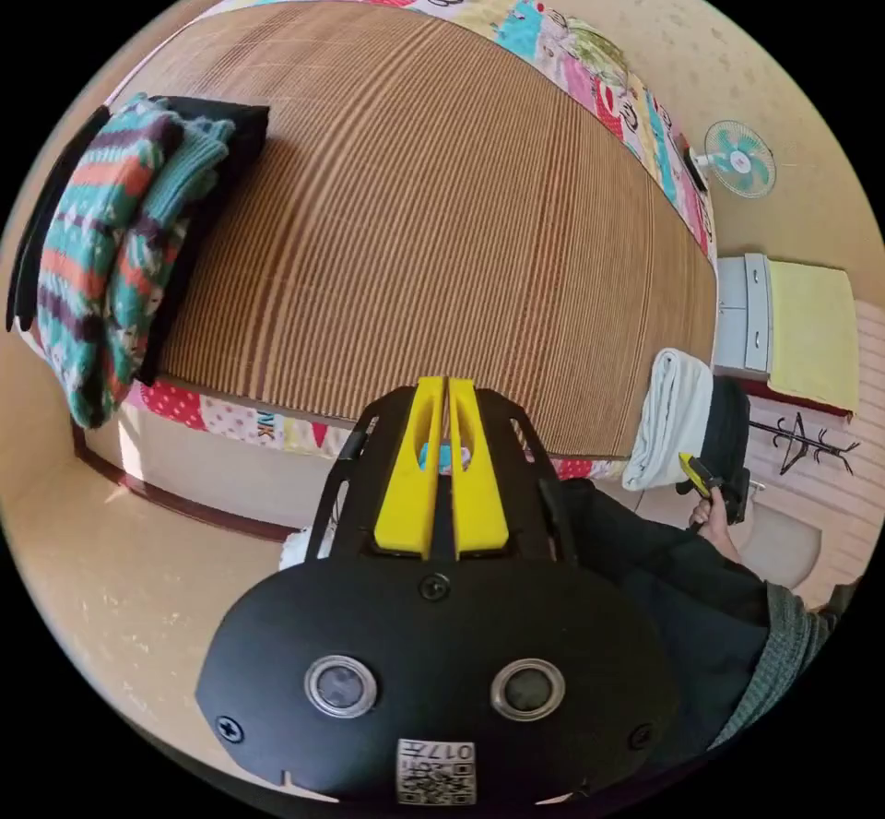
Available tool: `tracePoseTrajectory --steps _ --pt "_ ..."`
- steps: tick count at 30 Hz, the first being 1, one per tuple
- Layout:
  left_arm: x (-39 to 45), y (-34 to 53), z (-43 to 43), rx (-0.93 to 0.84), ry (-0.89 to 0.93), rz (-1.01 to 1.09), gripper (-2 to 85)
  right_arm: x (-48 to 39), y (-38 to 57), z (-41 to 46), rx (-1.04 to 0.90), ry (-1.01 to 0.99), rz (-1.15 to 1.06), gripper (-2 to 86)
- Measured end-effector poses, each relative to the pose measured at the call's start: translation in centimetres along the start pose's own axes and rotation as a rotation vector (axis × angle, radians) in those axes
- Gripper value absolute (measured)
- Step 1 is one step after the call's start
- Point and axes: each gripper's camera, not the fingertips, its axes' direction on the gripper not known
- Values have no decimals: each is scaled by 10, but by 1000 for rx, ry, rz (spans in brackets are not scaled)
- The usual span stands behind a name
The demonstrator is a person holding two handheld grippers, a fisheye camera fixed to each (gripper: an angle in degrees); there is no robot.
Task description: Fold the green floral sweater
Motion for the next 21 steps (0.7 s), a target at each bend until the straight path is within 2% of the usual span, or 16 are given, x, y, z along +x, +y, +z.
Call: tracePoseTrajectory --steps 2,4,7,12,16,21 --pt "-66 21 -36 154 -16 -233 41 -14 6 22 -37 -26 -20 4" --pt "-105 37 -65 280 -39 -342 71 -36 13 45 -65 -78 -67 4" --pt "-138 43 -96 381 -176 -330 111 -60 24 68 -92 -115 -130 4" --pt "-166 10 -70 300 -286 -179 151 -73 46 96 -124 -144 -176 5" --pt "-166 -21 -20 208 -219 -55 161 -59 72 106 -111 -208 -161 5" --pt "-191 -27 31 4 -293 -138 131 -20 109 89 -47 -249 -115 4"
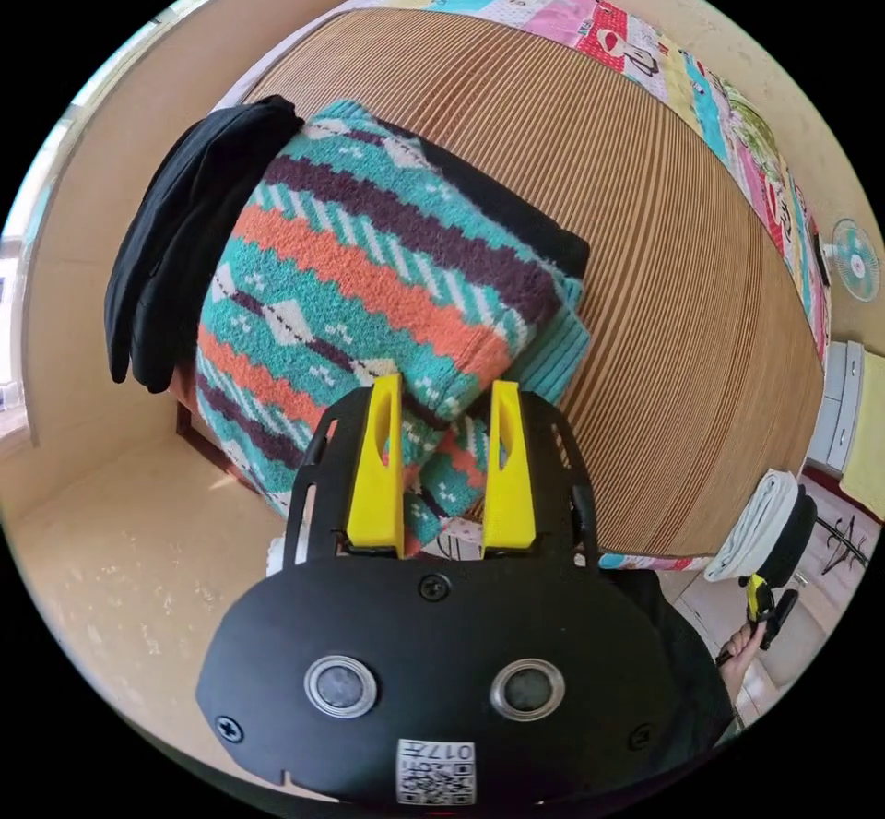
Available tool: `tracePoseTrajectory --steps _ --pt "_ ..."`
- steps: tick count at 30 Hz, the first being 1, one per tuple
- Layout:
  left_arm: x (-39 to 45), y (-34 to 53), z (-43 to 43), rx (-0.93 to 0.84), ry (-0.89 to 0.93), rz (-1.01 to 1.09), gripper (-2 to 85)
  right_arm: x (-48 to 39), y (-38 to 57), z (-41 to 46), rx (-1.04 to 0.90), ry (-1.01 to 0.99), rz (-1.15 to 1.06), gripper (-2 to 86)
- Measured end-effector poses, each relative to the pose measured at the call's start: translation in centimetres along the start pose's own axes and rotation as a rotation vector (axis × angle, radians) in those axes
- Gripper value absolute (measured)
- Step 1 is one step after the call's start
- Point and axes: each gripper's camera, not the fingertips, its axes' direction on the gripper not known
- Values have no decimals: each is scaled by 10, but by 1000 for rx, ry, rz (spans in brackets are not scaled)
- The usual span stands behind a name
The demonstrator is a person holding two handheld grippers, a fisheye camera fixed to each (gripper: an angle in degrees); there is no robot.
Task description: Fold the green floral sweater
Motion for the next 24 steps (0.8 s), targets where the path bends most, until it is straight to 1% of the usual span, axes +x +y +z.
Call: tracePoseTrajectory --steps 3,4,5,6,8,9,11,12,14,15,17,18,19,20,21,22,23,24 --pt "-32 11 10 -65 72 -5 90 24 28 -26 64 -39 30 5" --pt "-55 21 7 -43 173 -13 69 34 39 -37 91 -60 37 5" --pt "-82 36 2 16 300 -10 65 39 44 -42 104 -72 38 5" --pt "-96 45 -2 54 377 1 63 49 53 -51 126 -96 35 5" --pt "-154 88 -25 210 696 110 61 62 64 -63 143 -133 26 5" --pt "-167 100 -33 247 755 141 60 67 69 -68 149 -160 7 5" --pt "-219 153 -74 409 1002 299 57 70 72 -73 147 -199 -50 6" --pt "-229 167 -86 456 1066 351 56 68 71 -74 134 -222 -106 9" --pt "-252 217 -132 606 1288 618 55 56 66 -71 103 -265 -220 14" --pt "-252 229 -143 632 1329 697 54 44 60 -68 72 -298 -302 20" --pt "-238 273 -183 728 1491 1014 57 19 50 -61 12 -368 -437 33" --pt "-232 284 -190 749 1543 1098 57 -3 45 -58 -32 -436 -539 46" --pt "-218 304 -203 787 1665 1273 57 -28 43 -56 -87 -501 -642 73" --pt "-200 322 -213 805 1796 1428 58 -42 43 -55 -117 -530 -696 86" --pt "-189 330 -216 806 1864 1496 58 -72 46 -55 -174 -580 -800 125" --pt "-165 346 -221 787 1990 1614 58 -104 55 -59 -215 -615 -913 160" --pt "-137 361 -223 740 2076 1706 58 -119 61 -62 -226 -621 -969 176" --pt "-122 369 -224 707 2108 1746 58 -146 75 -69 -228 -600 -1070 204"
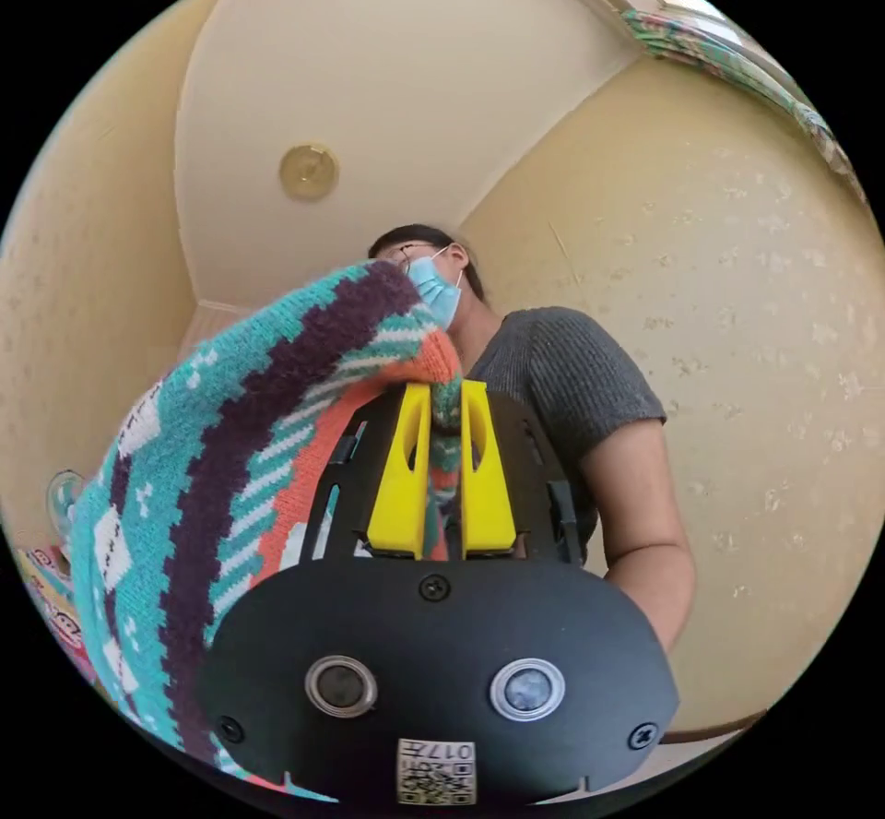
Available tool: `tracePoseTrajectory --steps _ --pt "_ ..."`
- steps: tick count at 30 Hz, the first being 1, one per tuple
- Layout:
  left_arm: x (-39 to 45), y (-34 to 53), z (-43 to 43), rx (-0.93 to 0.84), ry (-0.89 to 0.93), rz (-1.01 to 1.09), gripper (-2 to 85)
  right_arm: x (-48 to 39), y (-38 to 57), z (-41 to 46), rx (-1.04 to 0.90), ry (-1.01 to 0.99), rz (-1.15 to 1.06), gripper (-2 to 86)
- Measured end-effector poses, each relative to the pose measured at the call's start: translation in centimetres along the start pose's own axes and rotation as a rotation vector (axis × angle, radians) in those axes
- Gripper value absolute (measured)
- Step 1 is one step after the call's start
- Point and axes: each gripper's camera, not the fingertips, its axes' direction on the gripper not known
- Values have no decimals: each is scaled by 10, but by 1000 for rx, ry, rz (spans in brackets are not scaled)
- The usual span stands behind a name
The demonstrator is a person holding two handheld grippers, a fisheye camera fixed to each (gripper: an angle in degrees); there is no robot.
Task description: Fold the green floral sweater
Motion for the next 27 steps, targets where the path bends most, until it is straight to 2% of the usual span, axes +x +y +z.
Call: tracePoseTrajectory --steps 3,5,8,11,12,13,14,15,16,18,20,21,22,23,24,25,26,27 --pt "-32 23 71 -21 252 -9 58 -53 -24 11 -38 107 -159 249" --pt "-54 55 119 43 426 -55 59 -70 -26 9 -42 137 -224 260" --pt "-81 101 169 106 515 -207 59 -75 -19 2 -103 132 -243 266" --pt "-93 137 219 81 562 -298 59 -65 -1 3 -226 81 -229 249" --pt "-95 142 228 72 568 -311 59 -60 10 8 -301 13 -211 234" --pt "-99 152 243 54 573 -330 59 -61 24 12 -344 -104 -230 136" --pt "-102 160 252 39 557 -336 60 -64 32 12 -346 -177 -259 87" --pt "-104 163 256 30 540 -339 60 -72 47 9 -321 -236 -290 74" --pt "-106 167 261 7 507 -339 60 -78 60 1 -250 -166 -262 65" --pt "-103 169 266 -61 419 -329 61 -91 73 -19 -135 -73 -202 58" --pt "-98 170 264 -195 178 -371 62 -111 79 -33 -72 122 -155 52" --pt "-98 171 262 -234 96 -403 63 -127 77 -34 -69 319 -114 49" --pt "-104 176 254 -301 -89 -511 64 -143 75 -29 -76 531 -86 47" --pt "-113 184 238 -333 -297 -688 66 -150 73 -25 -80 620 -86 47" --pt "-117 190 227 -330 -413 -792 67 -163 72 -14 -90 755 -110 46" --pt "-117 203 202 -280 -652 -968 70 -173 71 -3 -80 834 -131 46" --pt "-102 211 184 -185 -870 -991 65 -176 71 2 -72 857 -131 46" --pt "-92 214 180 -126 -951 -953 62 -180 70 12 -64 877 -136 45"
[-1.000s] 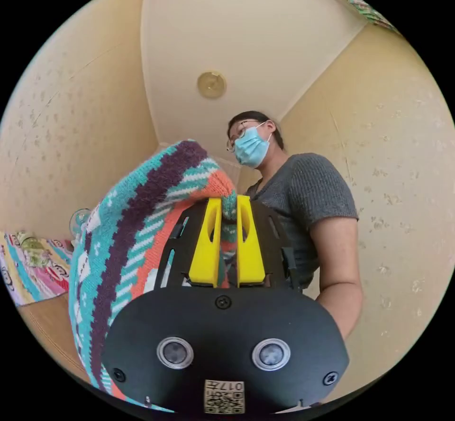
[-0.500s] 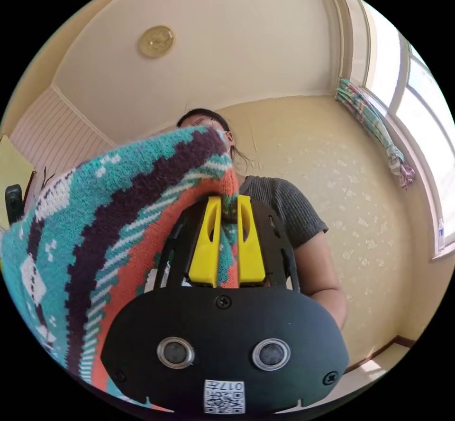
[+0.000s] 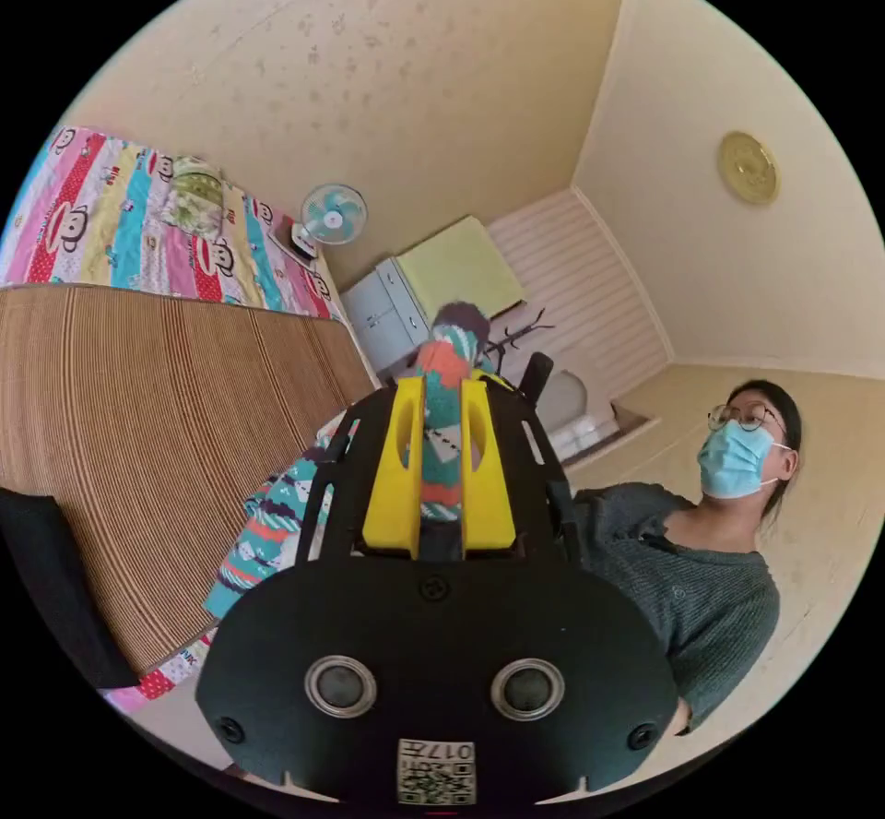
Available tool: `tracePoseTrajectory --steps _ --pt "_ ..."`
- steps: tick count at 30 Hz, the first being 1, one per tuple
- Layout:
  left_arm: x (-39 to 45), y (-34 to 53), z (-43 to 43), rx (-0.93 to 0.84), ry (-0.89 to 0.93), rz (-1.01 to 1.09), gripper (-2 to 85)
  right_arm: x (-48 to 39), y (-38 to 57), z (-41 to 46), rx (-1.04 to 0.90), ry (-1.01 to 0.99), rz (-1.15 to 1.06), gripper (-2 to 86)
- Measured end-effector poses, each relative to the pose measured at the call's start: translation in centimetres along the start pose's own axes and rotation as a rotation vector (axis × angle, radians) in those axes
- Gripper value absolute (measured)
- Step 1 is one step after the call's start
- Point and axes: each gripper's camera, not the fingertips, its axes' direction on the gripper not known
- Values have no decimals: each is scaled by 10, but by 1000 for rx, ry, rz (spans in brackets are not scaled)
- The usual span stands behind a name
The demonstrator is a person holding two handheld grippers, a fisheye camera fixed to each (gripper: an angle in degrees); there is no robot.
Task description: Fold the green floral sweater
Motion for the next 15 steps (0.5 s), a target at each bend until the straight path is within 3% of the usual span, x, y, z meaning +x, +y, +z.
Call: tracePoseTrajectory --steps 1,3,8,13,15 --pt "1 18 -5 143 -21 8 64 -12 -2 5 -1 18 -17 45" --pt "11 39 10 212 -21 37 78 -33 -6 17 -31 64 -64 45" --pt "47 68 133 -34 -435 194 141 -77 -10 57 -140 102 -190 46" --pt "74 88 213 -112 -595 375 176 -100 -6 55 -135 99 -230 47" --pt "87 91 243 -164 -571 435 183 -101 -6 47 -116 87 -209 48"
